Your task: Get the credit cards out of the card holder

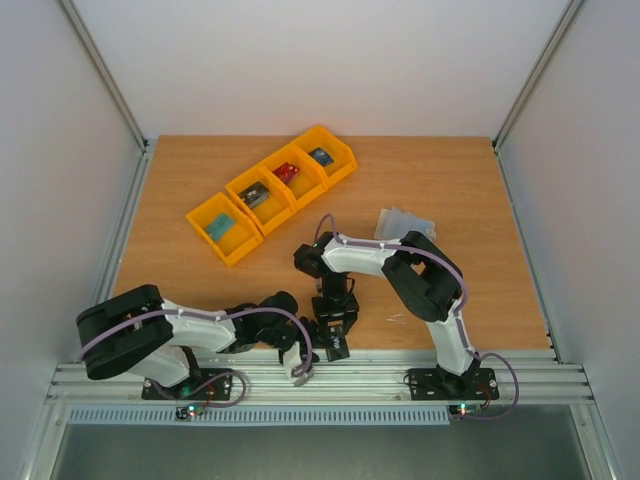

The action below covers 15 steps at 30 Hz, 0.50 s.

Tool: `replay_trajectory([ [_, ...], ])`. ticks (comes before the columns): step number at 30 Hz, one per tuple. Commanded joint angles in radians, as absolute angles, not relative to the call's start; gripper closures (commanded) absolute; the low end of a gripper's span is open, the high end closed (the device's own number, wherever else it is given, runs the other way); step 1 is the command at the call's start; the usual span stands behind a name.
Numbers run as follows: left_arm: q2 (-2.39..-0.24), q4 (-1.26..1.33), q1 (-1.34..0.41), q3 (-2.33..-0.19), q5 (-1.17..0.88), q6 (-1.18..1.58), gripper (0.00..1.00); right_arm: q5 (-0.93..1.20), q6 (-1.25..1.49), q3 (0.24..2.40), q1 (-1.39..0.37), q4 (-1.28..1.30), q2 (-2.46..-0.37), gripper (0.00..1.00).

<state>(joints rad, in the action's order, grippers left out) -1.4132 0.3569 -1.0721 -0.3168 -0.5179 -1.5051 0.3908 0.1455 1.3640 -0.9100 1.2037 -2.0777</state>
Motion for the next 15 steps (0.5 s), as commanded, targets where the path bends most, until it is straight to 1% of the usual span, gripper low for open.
replay_trajectory([
  [1,-1.472,0.437,-1.094,-0.339,-0.507,-1.509,0.43,0.325,0.147,1.321,-0.908,0.963,-2.124,0.55],
  [2,-1.491,0.458,-1.097,-0.341,-0.505,-1.524,0.44,0.329,0.147,1.319,-0.908,0.959,-2.123,0.55],
  [6,-1.553,0.514,-1.107,-0.351,-0.450,-1.589,0.51,0.331,0.146,1.322,-0.908,0.952,-2.121,0.55],
  [9,-1.579,0.523,-1.108,-0.357,-0.403,-1.604,0.55,0.323,0.144,1.320,-0.908,0.953,-2.112,0.56],
  [11,-1.587,0.534,-1.107,-0.354,-0.383,-1.606,0.59,0.329,0.143,1.319,-0.908,0.949,-2.108,0.57],
  [15,-1.604,0.551,-1.111,-0.361,-0.370,-1.605,0.62,0.334,0.140,1.323,-0.909,0.942,-2.107,0.57],
])
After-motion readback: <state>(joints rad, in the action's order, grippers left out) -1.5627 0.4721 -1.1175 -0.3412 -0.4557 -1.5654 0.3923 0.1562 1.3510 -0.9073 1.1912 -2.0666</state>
